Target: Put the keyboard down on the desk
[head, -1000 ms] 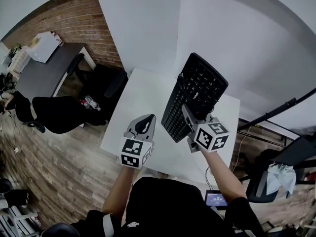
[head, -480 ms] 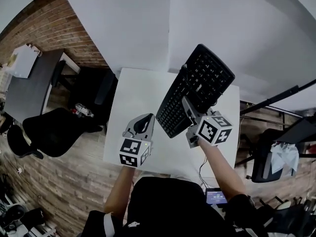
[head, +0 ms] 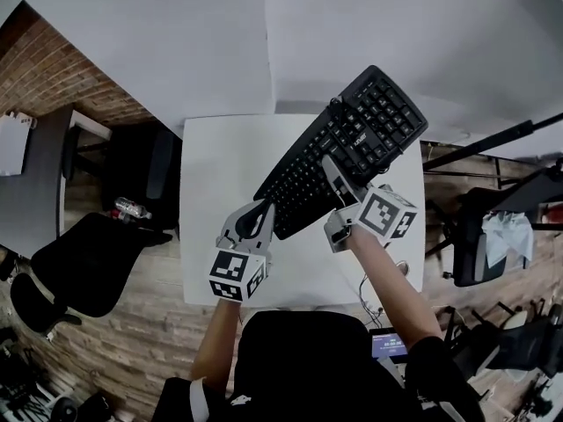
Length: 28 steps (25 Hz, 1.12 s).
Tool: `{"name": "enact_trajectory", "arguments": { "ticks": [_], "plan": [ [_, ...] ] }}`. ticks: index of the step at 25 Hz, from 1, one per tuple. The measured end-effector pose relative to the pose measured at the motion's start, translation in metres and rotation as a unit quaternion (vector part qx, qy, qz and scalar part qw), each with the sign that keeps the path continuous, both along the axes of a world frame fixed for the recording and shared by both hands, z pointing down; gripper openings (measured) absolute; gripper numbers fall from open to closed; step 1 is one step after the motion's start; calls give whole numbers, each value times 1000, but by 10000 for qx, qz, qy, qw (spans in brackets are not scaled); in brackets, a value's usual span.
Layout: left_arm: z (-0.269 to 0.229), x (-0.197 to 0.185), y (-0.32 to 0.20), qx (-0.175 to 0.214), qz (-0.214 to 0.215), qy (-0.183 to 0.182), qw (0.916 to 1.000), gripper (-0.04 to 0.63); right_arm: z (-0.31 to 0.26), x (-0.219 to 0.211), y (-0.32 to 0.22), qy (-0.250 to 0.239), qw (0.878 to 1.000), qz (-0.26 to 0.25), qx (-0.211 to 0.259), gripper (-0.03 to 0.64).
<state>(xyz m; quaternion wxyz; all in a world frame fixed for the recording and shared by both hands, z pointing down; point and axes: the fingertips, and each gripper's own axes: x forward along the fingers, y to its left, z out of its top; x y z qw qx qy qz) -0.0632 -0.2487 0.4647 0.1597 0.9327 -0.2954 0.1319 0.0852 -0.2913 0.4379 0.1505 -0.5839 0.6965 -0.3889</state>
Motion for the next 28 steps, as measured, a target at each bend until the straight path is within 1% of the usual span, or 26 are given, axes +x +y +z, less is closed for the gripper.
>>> {"name": "enact_trajectory", "arguments": {
  "ticks": [3, 4, 6, 8, 10, 12, 15, 17, 22, 26, 28],
  "plan": [
    [9, 10, -6, -18, 242, -5, 9997, 17, 19, 12, -6, -534, 9979, 346, -140, 100],
    [11, 13, -6, 4, 347, -8, 9994, 31, 25, 17, -7, -676, 9964, 478, -186, 100],
    [11, 20, -7, 72, 560, 43, 9984, 103, 37, 26, -9, -914, 9925, 761, -294, 100],
    [12, 25, -7, 162, 768, 24, 9969, 146, 49, 35, -10, -1127, 9869, 1063, -459, 100],
    [17, 32, -7, 306, 1018, -181, 9942, 196, 59, 44, -10, -1300, 9812, 1300, -579, 101],
    [24, 39, -7, 493, 1307, -472, 9891, 239, 65, 52, -15, -1420, 9783, 1409, -541, 101],
    [43, 44, -4, 658, 1695, -965, 9786, 294, 75, 58, -22, -1648, 9725, 1565, -513, 100],
    [60, 44, -3, 788, 1895, -1326, 9697, 321, 83, 59, -26, -1834, 9668, 1688, -556, 101],
    [81, 50, -23, 1354, 2185, -1953, 9465, 337, 104, 59, -39, -2197, 9540, 1902, -729, 101],
    [102, 55, -38, 1665, 2403, -2400, 9257, 339, 124, 58, -41, -2418, 9413, 2147, -971, 101],
    [112, 60, -44, 1786, 2524, -2582, 9153, 338, 134, 60, -46, -2561, 9358, 2221, -968, 101]
  ]
}}
